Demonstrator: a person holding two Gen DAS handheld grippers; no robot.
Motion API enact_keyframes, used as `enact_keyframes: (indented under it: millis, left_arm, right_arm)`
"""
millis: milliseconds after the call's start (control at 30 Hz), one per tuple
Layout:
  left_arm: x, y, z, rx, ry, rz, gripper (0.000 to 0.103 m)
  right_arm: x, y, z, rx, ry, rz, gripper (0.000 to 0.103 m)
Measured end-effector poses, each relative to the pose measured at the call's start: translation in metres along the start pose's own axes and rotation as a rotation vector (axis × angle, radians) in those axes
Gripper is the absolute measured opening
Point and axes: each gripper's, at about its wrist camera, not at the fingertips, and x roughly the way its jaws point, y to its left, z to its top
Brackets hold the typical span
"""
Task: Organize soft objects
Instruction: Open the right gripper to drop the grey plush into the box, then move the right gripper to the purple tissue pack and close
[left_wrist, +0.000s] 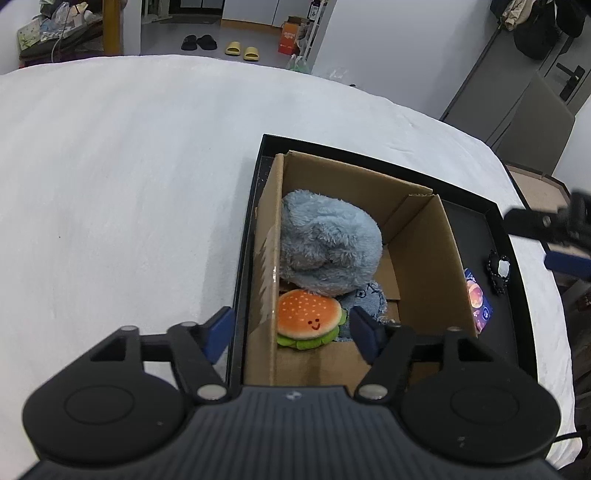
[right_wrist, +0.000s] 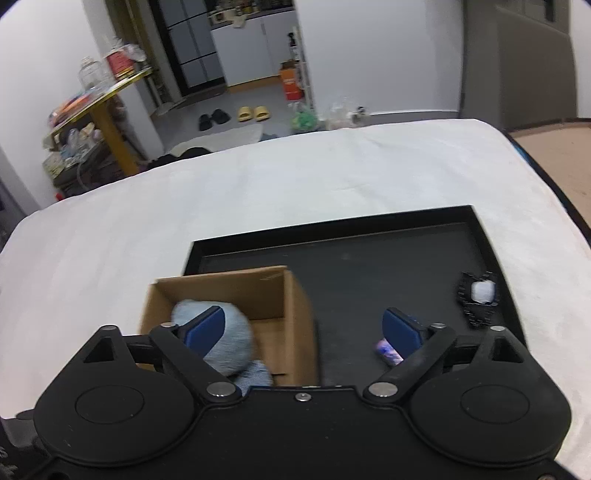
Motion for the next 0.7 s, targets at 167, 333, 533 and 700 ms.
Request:
enact_keyframes:
  millis: [167,333,533,700]
  left_arm:
    - [-0.003,-0.005,0.000,0.008,-0.010,0.008,0.074]
    - [-0.001,-0.013,0.000,0.024,-0.010,0.019,0.076]
    - [0.001,-0.021,0.000,0.042,-0.014,0.030,0.077]
    - [0.011,-0.028,0.000,0.053,0.009,0.051,0.078]
  right_arm:
    - [0.003,-0.027,-0.007,0.054,0.015,-0.031,0.096]
    - [0.008,-0.047,-0.019,0.067,0.029,-0.064,0.096]
    - [0.026,-0.065,-0.032,0.078,0.068,-0.088,0.096]
    - [0.040,-0.076,-0.041,0.067,0.094,-0.089,0.096]
